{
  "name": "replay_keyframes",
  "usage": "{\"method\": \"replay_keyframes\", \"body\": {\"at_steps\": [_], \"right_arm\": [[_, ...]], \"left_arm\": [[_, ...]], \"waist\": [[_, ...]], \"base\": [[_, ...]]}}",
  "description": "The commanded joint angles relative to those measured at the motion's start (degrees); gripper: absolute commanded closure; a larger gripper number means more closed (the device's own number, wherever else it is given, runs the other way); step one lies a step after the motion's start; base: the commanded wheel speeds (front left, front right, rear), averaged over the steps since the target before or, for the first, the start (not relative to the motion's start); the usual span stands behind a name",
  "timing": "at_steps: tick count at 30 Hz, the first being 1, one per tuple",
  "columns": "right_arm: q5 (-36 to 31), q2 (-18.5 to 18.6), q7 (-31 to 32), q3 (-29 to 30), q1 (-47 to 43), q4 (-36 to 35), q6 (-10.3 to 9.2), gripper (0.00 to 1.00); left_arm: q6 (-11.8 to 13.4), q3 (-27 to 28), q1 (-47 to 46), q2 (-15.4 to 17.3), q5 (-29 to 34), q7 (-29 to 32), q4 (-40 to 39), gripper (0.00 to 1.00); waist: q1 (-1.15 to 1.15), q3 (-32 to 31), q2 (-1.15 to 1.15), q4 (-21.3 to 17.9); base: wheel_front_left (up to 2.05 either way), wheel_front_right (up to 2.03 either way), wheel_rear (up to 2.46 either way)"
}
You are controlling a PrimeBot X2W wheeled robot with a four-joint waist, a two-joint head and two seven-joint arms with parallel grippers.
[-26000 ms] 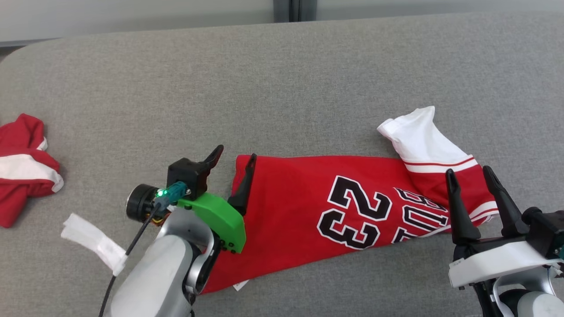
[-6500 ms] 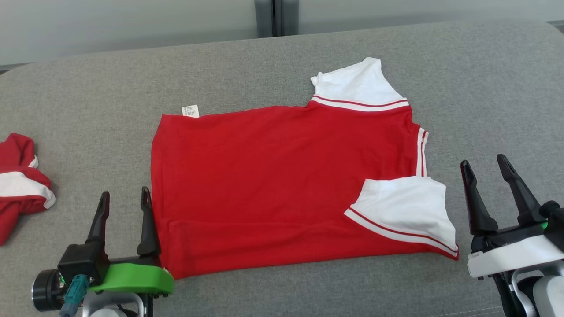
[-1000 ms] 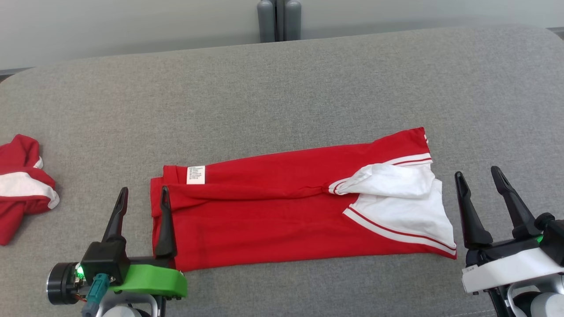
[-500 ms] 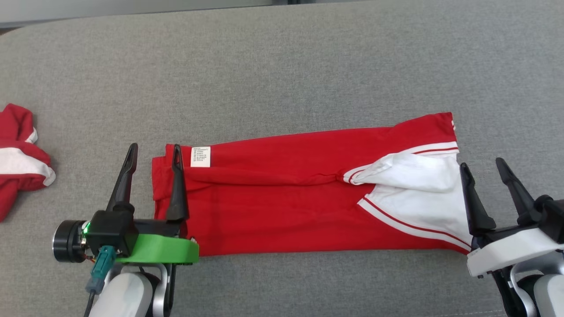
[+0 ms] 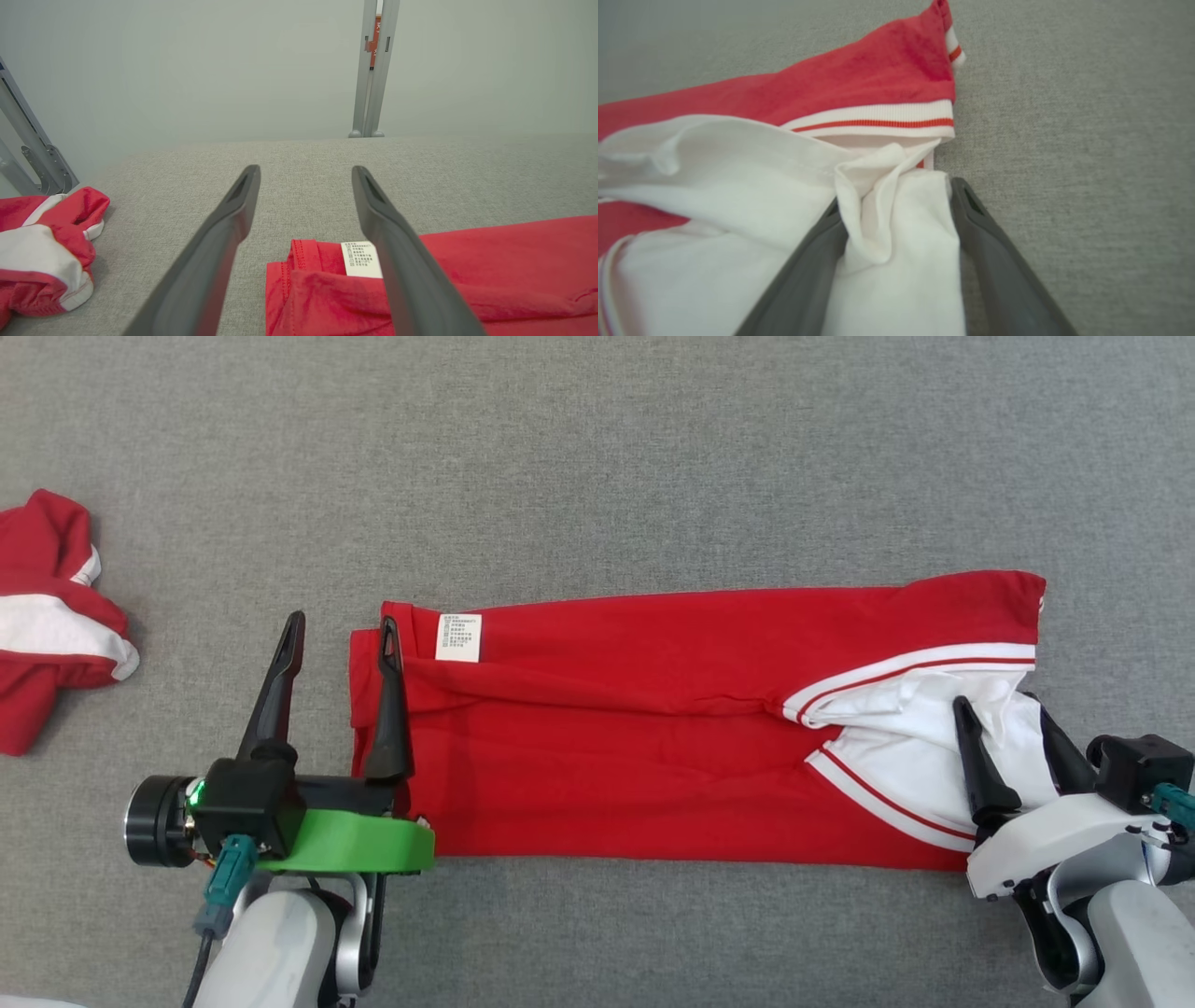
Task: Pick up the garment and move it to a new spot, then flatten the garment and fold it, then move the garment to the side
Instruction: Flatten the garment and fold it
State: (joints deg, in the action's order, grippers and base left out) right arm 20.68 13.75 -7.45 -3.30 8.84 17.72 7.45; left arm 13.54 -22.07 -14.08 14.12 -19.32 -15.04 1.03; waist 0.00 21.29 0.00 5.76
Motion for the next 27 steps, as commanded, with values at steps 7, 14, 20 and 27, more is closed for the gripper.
{"method": "replay_keyframes", "body": {"at_steps": [7, 14, 20, 27], "right_arm": [[4.0, 2.2, -2.2, -2.5, -0.8, 2.1, -0.02, 1.0], [6.6, 6.6, -2.7, 3.1, -3.3, 2.3, -0.02, 1.0], [4.8, 9.1, 0.1, 4.8, -4.2, -1.1, -0.01, 1.0], [2.1, 6.4, 10.0, -1.3, -0.6, -15.3, 0.02, 1.0]], "left_arm": [[-0.6, 1.3, 2.0, -0.5, 1.1, -0.2, 0.4, 0.0], [-0.8, 2.0, 4.4, -0.8, 1.1, -0.2, 1.3, 0.0], [-0.8, 2.1, 5.8, -1.0, 1.1, -0.2, 2.0, 0.0], [0.0, 2.1, 6.7, -0.7, 1.5, -0.2, 2.1, 0.0]], "waist": [[0.0, -2.5, 0.0, -1.4], [0.0, -6.1, 0.0, -2.9], [0.0, -8.5, 0.0, -3.5], [0.0, -10.2, 0.0, -4.0]], "base": [[0.0, 0.0, 0.0], [0.0, 0.0, 0.0], [0.0, 0.0, 0.0], [0.0, 0.0, 0.0]]}}
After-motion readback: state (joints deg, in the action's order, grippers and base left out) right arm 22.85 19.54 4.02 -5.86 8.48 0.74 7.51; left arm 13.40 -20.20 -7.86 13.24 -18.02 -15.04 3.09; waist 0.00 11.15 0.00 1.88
